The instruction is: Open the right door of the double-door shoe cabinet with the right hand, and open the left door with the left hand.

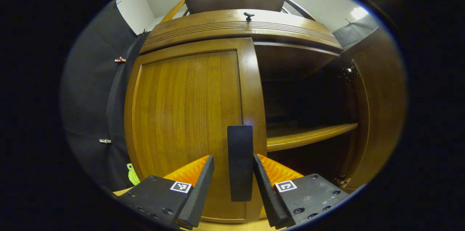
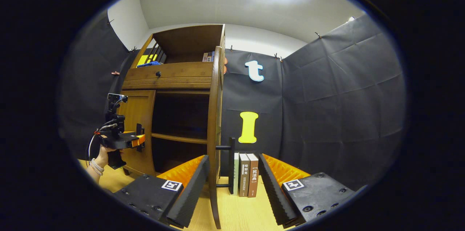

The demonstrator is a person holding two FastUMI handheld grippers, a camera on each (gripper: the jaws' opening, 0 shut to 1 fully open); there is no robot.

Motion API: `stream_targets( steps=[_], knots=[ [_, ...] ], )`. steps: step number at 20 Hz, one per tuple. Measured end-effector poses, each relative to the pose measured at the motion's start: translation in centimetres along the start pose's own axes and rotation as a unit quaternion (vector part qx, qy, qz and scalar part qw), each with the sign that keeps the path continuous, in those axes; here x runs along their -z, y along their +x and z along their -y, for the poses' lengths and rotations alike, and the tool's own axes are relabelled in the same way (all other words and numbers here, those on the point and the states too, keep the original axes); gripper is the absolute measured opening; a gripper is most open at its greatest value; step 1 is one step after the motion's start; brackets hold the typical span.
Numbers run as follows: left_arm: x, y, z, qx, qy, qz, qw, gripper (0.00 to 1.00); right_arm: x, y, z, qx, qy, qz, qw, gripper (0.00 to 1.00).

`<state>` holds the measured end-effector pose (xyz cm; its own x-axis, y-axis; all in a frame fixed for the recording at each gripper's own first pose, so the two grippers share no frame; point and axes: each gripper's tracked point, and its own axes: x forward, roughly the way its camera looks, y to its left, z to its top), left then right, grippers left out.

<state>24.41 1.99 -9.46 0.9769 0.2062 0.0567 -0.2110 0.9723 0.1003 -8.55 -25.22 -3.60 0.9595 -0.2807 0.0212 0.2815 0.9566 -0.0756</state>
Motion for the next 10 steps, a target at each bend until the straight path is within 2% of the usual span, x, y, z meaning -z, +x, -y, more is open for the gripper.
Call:
stream_targets(
  steps=[1,2,4,10],
  knots=[
    [0.3,-0.2,0.4,0.006,-0.002,-0.003,1.000,0.70,-0.1,0.0,0.0,0.000,0.002,-0.001,1.000,0.85],
    [0.5,-0.1,1.4,0.026,-0.015,-0.008,1.000,0.66,0.0,0.0,-0.1,0.000,0.004,-0.002,1.000,0.85],
    [0.2,-0.1,1.8,0.027,-0.029,-0.014,0.999,0.36,0.0,0.0,0.0,0.003,0.005,-0.003,1.000,0.85],
    [0.0,-1.2,1.0,0.044,-0.037,-0.024,0.998,0.29,0.0,-0.8,-1.9,-0.007,0.008,-0.013,1.000,0.85]
  ],
)
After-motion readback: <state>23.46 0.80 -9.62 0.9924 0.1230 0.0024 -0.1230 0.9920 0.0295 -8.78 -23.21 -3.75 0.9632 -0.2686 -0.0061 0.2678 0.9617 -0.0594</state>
